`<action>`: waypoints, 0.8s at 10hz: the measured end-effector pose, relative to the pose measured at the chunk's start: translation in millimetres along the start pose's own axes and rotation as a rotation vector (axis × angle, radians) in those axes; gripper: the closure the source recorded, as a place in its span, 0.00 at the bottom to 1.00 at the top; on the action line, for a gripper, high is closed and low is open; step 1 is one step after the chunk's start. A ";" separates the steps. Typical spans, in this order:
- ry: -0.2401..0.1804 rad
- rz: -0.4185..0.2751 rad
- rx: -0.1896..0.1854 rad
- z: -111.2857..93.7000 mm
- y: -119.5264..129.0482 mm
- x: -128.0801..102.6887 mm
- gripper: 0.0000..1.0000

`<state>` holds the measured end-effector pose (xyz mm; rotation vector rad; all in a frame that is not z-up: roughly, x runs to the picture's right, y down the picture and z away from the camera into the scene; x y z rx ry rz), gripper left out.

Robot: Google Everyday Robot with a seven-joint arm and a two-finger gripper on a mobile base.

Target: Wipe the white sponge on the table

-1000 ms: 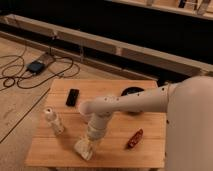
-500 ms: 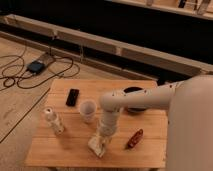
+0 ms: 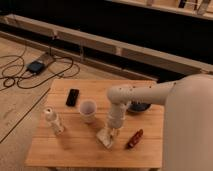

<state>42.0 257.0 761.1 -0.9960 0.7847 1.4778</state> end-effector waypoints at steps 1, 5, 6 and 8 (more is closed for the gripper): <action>-0.012 0.030 0.002 -5.8 -9.4 -10.7 1.00; -0.067 0.074 -0.013 -29.6 -24.1 -46.0 1.00; -0.069 0.054 -0.013 -31.8 -19.4 -49.1 1.00; -0.048 0.012 0.001 -27.9 -10.2 -44.2 1.00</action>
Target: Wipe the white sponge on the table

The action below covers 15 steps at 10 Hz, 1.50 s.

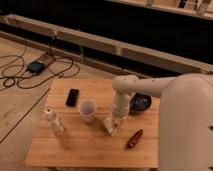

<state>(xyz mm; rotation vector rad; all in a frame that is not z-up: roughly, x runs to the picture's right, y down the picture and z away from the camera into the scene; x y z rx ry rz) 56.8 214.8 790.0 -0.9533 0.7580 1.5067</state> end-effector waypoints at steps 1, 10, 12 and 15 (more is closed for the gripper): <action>0.023 -0.028 0.017 5.0 4.9 7.7 1.00; 0.201 -0.142 0.125 46.2 5.9 96.0 1.00; 0.195 -0.093 0.145 46.0 -18.5 97.9 1.00; 0.133 -0.012 0.136 31.0 -45.2 76.0 1.00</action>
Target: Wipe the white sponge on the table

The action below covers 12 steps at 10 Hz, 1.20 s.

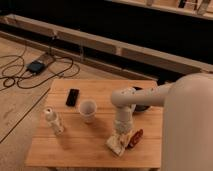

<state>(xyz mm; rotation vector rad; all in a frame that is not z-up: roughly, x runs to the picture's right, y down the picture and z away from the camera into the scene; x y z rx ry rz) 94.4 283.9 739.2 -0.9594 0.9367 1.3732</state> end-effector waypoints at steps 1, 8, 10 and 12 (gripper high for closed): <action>-0.021 0.021 -0.008 -6.1 -6.7 -7.4 1.00; -0.104 -0.008 -0.036 -36.5 22.5 -55.0 1.00; -0.101 -0.086 -0.033 -35.9 57.6 -55.1 1.00; -0.084 -0.164 -0.023 -30.4 82.9 -44.2 1.00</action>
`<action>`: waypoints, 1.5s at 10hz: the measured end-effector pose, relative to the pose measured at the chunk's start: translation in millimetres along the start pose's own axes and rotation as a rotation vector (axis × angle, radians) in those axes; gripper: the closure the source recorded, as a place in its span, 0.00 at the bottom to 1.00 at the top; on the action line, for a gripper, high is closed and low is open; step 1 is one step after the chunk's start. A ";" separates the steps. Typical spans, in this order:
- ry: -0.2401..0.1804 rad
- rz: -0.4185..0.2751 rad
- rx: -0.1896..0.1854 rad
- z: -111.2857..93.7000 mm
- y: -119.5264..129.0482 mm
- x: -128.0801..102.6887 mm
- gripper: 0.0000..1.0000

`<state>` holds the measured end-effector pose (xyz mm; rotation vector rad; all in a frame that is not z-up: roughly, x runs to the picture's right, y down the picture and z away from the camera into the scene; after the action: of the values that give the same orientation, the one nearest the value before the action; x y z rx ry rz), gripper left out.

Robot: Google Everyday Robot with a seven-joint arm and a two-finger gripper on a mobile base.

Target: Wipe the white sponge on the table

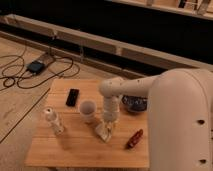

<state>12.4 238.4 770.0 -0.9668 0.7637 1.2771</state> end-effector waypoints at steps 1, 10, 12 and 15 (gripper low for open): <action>0.027 -0.057 0.015 6.6 14.3 12.4 1.00; 0.178 -0.037 0.163 27.4 -33.0 63.0 1.00; 0.148 0.029 0.171 20.4 -54.9 46.7 1.00; 0.087 0.095 0.173 9.6 -76.5 19.6 1.00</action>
<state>90.5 253.8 768.9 -0.8588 0.9808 1.2342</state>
